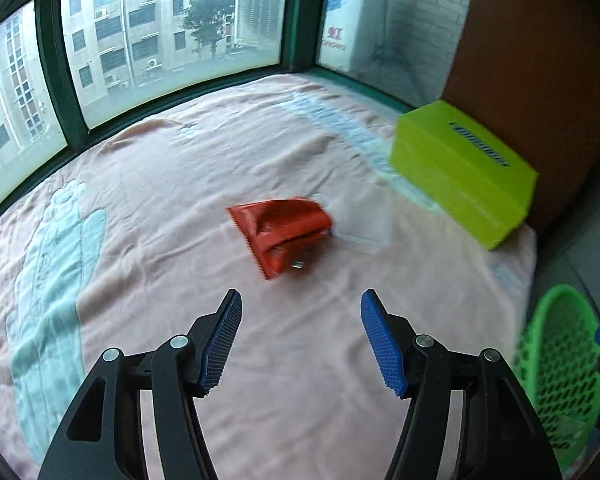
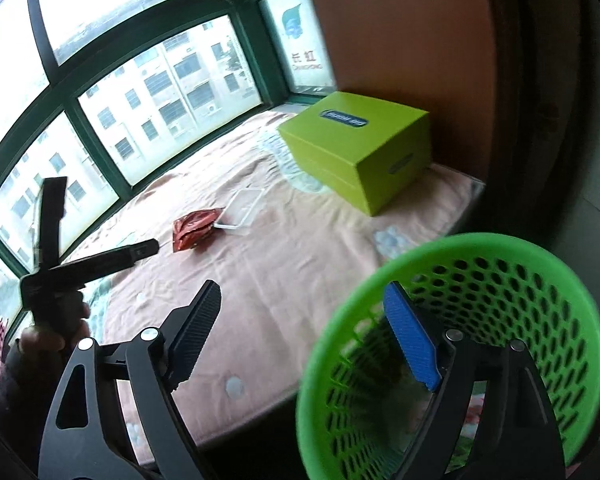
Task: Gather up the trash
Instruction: 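Move both tools back over the red wrapper and clear tray on the bedspread, then grasp the red snack wrapper with the left tool while the right tool grasps the clear tray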
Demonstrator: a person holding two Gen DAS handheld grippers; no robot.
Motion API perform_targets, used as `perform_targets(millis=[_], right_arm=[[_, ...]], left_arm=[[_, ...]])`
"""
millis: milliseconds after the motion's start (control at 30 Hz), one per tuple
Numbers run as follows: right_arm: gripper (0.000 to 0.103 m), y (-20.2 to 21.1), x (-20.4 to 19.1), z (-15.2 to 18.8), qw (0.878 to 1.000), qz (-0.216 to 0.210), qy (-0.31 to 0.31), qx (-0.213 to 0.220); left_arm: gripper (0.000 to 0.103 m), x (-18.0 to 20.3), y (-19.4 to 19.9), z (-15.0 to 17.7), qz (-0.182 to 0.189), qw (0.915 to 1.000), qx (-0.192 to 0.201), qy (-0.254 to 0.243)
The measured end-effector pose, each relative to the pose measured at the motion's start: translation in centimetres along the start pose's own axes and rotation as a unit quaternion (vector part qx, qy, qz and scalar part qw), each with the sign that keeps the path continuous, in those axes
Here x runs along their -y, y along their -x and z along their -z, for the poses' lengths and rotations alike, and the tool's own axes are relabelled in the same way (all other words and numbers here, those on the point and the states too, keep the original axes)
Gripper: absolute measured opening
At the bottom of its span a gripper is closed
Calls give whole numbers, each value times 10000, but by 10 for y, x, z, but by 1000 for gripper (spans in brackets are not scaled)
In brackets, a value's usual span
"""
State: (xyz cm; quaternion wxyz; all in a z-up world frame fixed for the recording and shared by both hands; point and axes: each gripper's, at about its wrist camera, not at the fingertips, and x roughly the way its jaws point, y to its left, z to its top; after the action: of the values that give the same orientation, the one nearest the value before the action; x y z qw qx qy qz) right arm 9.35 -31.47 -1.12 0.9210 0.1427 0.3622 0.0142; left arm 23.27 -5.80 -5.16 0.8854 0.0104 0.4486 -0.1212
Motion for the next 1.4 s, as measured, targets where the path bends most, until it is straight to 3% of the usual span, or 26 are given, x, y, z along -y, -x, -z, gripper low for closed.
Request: perform_targets(millis=[433, 667, 833, 1000, 1167, 1400], right_arm=[[83, -70, -22, -24, 9990, -128, -57, -421], [83, -100, -33, -30, 9981, -111, -17, -613], [83, -114, -39, -37, 9977, -124, 17, -673], [83, -131, -46, -42, 9967, -131, 75, -798], [83, -142, -50, -44, 9959, -141, 93, -885], [83, -162, -53, -49, 9945, -266, -43, -1014]], left_arm=[[60, -18, -79, -24, 32, 9985, -524, -166], [60, -23, -99, -28, 94, 9981, -585, -181], [46, -29, -104, -27, 192, 9979, -606, -157], [17, -32, -103, -25, 359, 9976, -566, -171], [9, -36, -98, -24, 442, 9977, -482, -175], [6, -49, -82, -20, 481, 9981, -391, 26]])
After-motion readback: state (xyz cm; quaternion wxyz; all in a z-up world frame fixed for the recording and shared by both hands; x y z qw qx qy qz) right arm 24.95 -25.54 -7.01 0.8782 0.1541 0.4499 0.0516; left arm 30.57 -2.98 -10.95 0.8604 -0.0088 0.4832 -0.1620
